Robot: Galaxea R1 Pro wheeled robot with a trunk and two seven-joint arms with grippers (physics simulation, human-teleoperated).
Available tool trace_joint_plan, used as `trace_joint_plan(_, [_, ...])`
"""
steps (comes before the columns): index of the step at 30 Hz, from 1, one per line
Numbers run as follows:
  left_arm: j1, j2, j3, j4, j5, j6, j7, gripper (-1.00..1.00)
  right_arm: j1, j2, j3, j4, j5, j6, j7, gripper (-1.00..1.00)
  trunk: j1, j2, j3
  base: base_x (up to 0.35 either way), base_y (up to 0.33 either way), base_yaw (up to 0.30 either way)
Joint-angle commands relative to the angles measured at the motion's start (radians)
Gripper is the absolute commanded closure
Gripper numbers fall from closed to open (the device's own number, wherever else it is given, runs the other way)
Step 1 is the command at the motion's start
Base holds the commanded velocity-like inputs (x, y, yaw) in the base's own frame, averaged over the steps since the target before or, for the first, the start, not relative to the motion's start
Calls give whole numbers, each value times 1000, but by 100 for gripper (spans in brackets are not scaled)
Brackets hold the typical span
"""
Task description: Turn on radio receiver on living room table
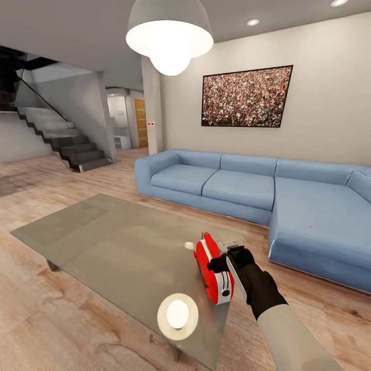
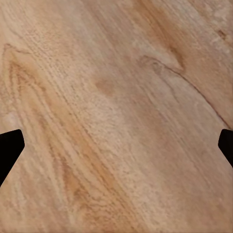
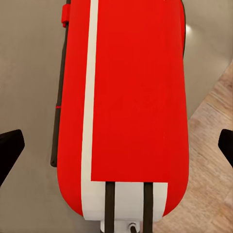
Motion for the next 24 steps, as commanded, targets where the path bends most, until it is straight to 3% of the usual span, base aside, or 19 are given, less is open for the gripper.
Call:
trace_joint_plan(1, [0, 0, 0, 0, 0, 0, 0, -100, 0, 0, 0, 0, 0, 0, 0, -100, 0, 0, 0, 0, 0, 0])
trace_joint_plan(16, [0, 0, 0, 0, 0, 0, 0, -100, 0, -1, 0, 0, 0, -1, 0, -100, 0, 0, 0, 0, 0, 0])
trace_joint_plan(24, [0, 0, 0, 0, 0, 0, 0, -100, 0, -3, 0, 0, 0, -1, 0, -100, 11, -21, -9, 0, 0, 0])
